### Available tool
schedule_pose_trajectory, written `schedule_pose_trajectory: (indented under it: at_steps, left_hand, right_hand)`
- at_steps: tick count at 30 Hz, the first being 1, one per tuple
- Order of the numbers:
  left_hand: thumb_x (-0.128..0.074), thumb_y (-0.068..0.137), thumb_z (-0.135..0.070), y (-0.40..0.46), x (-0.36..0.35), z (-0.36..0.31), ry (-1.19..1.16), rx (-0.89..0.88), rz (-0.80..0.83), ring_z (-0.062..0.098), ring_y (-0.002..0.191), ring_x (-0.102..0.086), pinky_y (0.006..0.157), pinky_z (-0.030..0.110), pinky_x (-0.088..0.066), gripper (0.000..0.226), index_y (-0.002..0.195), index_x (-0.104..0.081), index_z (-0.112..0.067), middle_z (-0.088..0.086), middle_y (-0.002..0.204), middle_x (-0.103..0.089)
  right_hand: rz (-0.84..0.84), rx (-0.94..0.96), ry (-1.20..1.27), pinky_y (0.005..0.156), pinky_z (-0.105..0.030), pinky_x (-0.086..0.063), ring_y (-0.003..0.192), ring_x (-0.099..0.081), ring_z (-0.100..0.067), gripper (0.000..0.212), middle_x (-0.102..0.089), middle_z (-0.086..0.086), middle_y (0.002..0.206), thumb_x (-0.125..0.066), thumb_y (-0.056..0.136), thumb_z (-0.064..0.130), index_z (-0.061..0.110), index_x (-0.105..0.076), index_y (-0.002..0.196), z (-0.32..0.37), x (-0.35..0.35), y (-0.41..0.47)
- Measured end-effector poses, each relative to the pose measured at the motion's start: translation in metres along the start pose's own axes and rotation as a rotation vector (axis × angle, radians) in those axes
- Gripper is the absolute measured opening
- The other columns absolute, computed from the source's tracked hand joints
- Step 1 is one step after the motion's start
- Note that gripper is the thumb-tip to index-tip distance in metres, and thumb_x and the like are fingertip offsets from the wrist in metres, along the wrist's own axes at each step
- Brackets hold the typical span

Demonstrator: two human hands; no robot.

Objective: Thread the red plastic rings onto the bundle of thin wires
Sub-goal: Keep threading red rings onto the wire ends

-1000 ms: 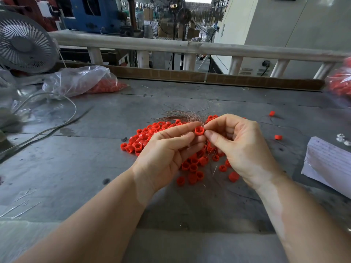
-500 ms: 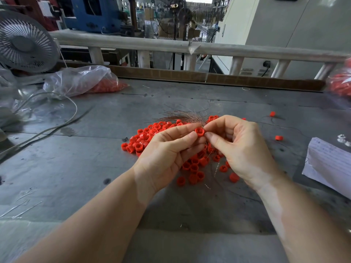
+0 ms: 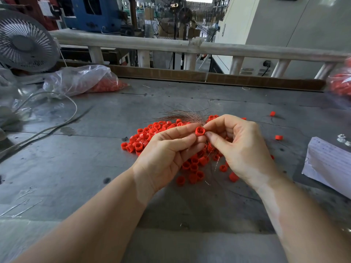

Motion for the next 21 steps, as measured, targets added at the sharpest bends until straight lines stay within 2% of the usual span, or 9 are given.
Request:
schedule_pose_trajectory:
  at_steps: [11, 21]
  left_hand:
    - [-0.060, 0.063, 0.003, -0.0003, 0.0023, 0.0000, 0.019, -0.019, -0.026, 0.015, 0.068, -0.070, 0.061, 0.020, -0.057, 0.024, 0.084, -0.072, 0.000, 0.013, 0.077, -0.071]
    - [-0.060, 0.063, 0.002, -0.0010, 0.0032, -0.0011, 0.048, -0.049, -0.051, 0.014, 0.066, -0.070, 0.061, 0.020, -0.057, 0.025, 0.086, -0.069, 0.000, 0.011, 0.074, -0.071]
  right_hand:
    - [0.013, 0.043, -0.042, 0.065, -0.012, -0.046, 0.067, -0.062, -0.002, 0.022, -0.069, 0.006, 0.073, -0.064, 0.084, -0.002, 0.020, -0.068, 0.081, 0.0022, -0.0004, 0.0006]
    - [0.004, 0.049, -0.078, 0.067, -0.015, -0.048, 0.069, -0.064, -0.007, 0.021, -0.070, 0.005, 0.074, -0.065, 0.085, 0.001, 0.021, -0.069, 0.082, 0.0006, 0.0004, 0.0000]
Point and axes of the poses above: each hand's wrist, its own y-axis towards the middle knuckle, its own x-axis out of the back of the hand, z = x × y, the point moved 7 cm from there along y, towards the middle knuckle
